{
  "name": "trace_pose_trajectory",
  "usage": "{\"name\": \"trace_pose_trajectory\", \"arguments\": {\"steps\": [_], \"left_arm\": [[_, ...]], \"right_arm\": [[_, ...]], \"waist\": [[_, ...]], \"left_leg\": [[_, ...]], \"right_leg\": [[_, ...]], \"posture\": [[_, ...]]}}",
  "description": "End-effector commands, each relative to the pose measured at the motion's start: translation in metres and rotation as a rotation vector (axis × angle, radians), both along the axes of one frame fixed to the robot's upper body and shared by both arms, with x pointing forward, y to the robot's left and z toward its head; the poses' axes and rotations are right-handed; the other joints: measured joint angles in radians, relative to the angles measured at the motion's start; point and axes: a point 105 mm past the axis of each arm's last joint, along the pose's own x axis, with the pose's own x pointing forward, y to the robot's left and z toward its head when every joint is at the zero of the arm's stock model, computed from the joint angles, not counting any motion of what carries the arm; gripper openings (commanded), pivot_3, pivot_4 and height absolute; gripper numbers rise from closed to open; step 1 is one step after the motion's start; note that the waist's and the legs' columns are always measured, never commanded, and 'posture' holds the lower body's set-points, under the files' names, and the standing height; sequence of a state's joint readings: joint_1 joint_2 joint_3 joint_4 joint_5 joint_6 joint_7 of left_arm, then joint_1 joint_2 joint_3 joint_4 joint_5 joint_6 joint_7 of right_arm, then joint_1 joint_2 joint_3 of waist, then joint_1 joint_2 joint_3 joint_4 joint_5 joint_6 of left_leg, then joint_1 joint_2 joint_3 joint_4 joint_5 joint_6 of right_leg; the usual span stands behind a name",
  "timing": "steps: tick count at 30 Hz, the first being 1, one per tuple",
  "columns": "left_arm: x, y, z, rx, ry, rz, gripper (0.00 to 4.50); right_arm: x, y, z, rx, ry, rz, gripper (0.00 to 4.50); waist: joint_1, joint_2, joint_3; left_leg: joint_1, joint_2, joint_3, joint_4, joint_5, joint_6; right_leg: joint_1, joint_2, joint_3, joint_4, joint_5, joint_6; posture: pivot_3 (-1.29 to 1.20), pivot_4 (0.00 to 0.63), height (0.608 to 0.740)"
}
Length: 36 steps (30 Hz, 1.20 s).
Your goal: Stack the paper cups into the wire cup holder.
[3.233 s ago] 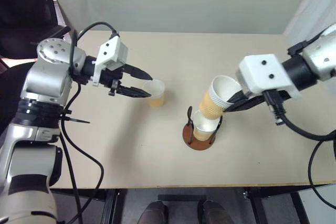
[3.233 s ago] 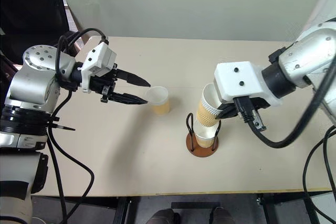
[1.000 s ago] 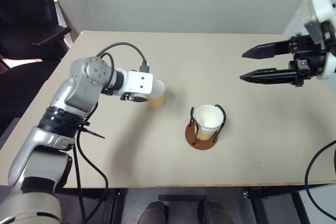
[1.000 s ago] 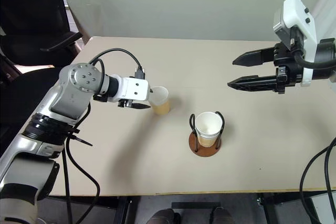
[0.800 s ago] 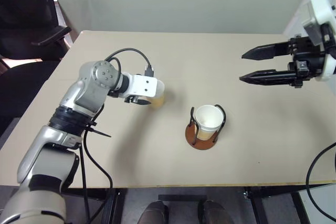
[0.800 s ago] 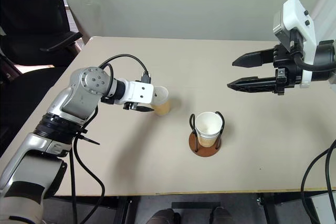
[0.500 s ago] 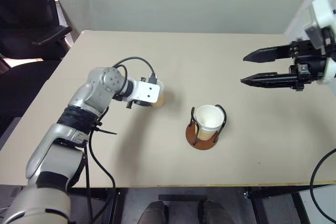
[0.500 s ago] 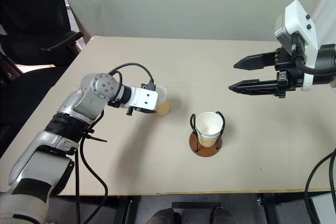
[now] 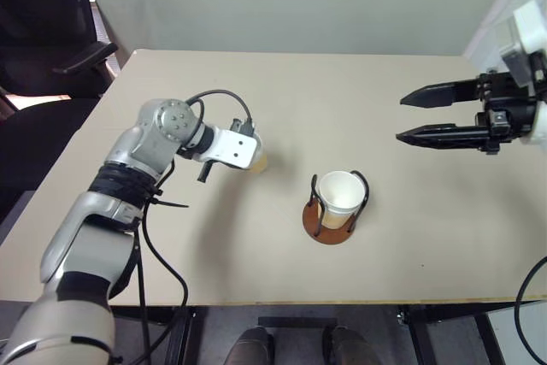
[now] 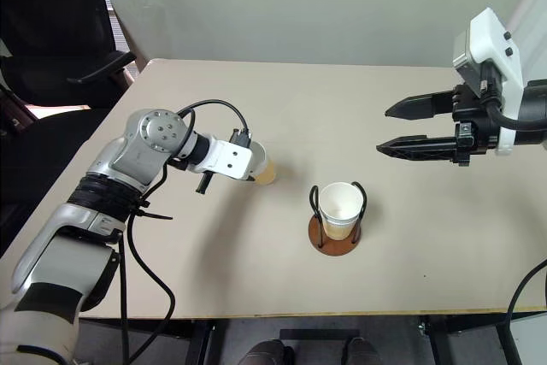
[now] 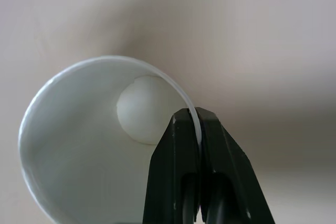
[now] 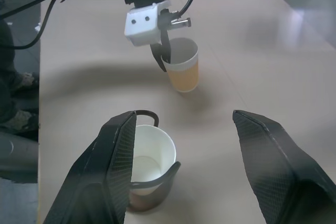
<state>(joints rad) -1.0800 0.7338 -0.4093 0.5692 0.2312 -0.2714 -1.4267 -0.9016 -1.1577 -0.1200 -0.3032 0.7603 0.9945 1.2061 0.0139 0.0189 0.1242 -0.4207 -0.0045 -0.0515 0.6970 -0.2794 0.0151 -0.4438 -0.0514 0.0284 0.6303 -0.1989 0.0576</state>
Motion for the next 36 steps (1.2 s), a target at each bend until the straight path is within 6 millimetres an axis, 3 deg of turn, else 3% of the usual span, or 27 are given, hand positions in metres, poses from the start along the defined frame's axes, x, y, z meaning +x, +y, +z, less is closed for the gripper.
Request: {"name": "trace_pose_trajectory", "arguments": {"steps": [1, 7, 12, 17, 21, 25, 36], "left_arm": [[-0.021, -0.013, 0.041, -0.078, 0.023, -0.104, 0.03], [-0.063, -0.046, 0.09, -0.2, 0.103, -0.273, 0.03], [-0.078, -0.062, 0.119, -0.239, 0.126, -0.348, 0.03], [-0.093, -0.09, 0.136, -0.237, 0.153, -0.479, 0.03], [-0.099, -0.104, 0.132, -0.22, 0.202, -0.546, 0.03], [-0.096, -0.116, 0.112, -0.157, 0.25, -0.585, 0.03], [-0.069, -0.141, 0.071, -0.099, 0.248, -0.611, 0.03]], "right_arm": [[-0.007, -0.011, 0.017, 0.026, -0.027, -0.007, 3.02], [0.0, -0.032, 0.012, 0.032, 0.006, -0.077, 3.02], [0.0, -0.038, 0.008, 0.007, -0.013, -0.116, 3.02], [-0.023, -0.037, 0.018, -0.027, -0.048, -0.109, 3.02], [-0.042, -0.036, 0.027, -0.043, -0.044, -0.116, 3.02], [-0.056, -0.038, 0.032, -0.072, -0.047, -0.161, 3.02], [-0.067, -0.042, 0.028, -0.055, -0.061, -0.237, 3.02]], "waist": [[0.002, 0.0, 0.0], [0.006, 0.0, 0.0], [0.006, 0.002, 0.0], [0.01, 0.002, 0.0], [0.009, 0.003, 0.001], [0.012, 0.004, 0.001], [0.016, 0.004, 0.002]], "left_leg": [[0.0, 0.0, 0.0, 0.0, 0.0, 0.0], [-0.003, 0.0, -0.001, 0.001, 0.0, 0.0], [-0.002, 0.0, 0.001, 0.0, -0.001, 0.0], [-0.002, 0.0, 0.001, 0.001, 0.0, 0.0], [-0.002, 0.0, 0.001, 0.0, -0.002, 0.001], [-0.002, 0.0, 0.003, 0.0, -0.002, 0.001], [-0.001, -0.001, 0.004, 0.003, -0.003, 0.002]], "right_leg": [[0.0, 0.0, 0.0, 0.0, 0.0, 0.0], [-0.001, 0.0, -0.001, -0.002, 0.0, 0.001], [0.0, -0.001, 0.0, -0.002, 0.001, 0.001], [0.0, -0.002, 0.0, -0.001, 0.001, 0.001], [0.001, -0.002, 0.001, -0.003, 0.001, 0.002], [0.001, -0.002, 0.0, -0.003, 0.0, 0.002], [0.003, -0.003, 0.001, -0.003, 0.002, 0.006]], "posture": [[0.0, 0.15, 0.74], [0.0, 0.15, 0.74], [0.0, 0.15, 0.74], [0.0, 0.15, 0.74], [0.0, 0.15, 0.74], [0.0, 0.15, 0.74], [0.0, 0.15, 0.74]]}}
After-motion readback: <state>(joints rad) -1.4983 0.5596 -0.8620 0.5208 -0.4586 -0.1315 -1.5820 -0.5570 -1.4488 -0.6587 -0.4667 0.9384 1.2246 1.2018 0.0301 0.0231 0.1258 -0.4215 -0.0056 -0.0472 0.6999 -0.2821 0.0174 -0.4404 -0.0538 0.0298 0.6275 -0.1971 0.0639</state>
